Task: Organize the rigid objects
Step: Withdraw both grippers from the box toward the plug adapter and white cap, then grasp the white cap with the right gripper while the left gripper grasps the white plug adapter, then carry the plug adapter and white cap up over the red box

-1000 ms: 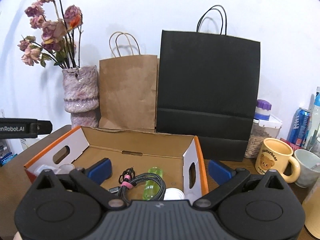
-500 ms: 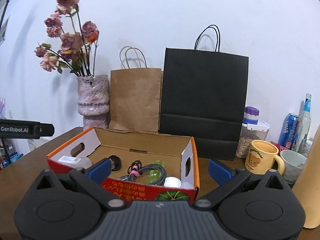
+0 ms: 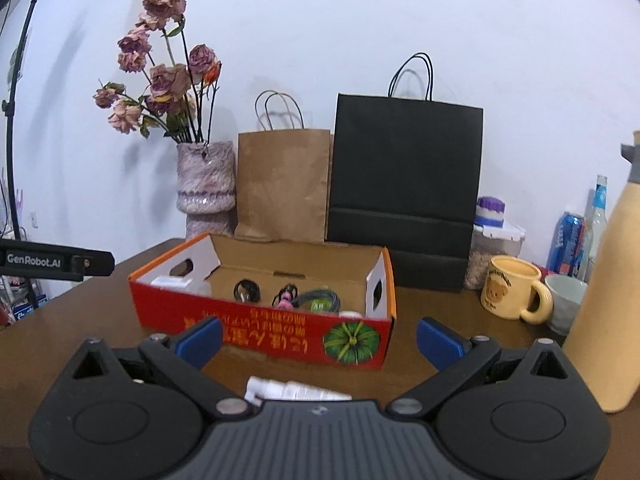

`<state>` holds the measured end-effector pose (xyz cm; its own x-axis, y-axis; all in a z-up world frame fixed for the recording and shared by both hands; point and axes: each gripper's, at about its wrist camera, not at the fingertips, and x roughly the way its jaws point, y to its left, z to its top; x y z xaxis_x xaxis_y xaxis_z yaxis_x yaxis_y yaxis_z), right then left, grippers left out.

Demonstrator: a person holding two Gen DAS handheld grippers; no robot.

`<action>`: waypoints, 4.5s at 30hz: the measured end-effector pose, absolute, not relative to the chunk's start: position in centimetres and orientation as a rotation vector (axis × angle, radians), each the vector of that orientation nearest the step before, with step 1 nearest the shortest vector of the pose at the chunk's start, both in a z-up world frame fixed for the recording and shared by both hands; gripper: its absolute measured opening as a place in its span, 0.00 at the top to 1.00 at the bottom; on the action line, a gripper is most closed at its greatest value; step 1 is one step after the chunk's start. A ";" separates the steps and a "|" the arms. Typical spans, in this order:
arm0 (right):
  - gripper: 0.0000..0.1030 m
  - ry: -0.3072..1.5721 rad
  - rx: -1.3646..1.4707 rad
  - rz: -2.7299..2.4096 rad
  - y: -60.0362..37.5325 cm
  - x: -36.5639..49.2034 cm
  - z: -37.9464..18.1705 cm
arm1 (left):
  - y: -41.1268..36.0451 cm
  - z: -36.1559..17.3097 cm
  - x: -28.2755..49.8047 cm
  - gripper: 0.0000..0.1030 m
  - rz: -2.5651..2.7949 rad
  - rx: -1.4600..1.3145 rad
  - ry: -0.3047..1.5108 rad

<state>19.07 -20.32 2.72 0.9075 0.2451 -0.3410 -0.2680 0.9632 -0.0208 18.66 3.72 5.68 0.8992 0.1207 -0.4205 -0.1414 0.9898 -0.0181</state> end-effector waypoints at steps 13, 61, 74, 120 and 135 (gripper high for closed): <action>0.00 0.438 -0.054 0.259 -21.2 15.0 -1.1 | 3.7 2.2 14.9 0.00 0.090 -0.017 0.494; 0.62 0.485 -0.070 0.264 -18.9 19.5 -4.4 | 4.3 -1.0 16.1 0.00 0.104 -0.041 0.542; 0.62 0.457 -0.060 0.235 -19.1 19.1 -4.3 | 1.4 -2.0 19.4 0.00 0.121 0.008 0.567; 0.62 0.415 -0.041 0.212 -19.5 18.3 -3.9 | 2.9 -0.8 18.9 0.37 0.144 -0.108 0.514; 0.62 0.363 -0.036 0.244 -18.2 17.3 -2.3 | 3.7 1.4 17.5 0.37 0.153 -0.171 0.450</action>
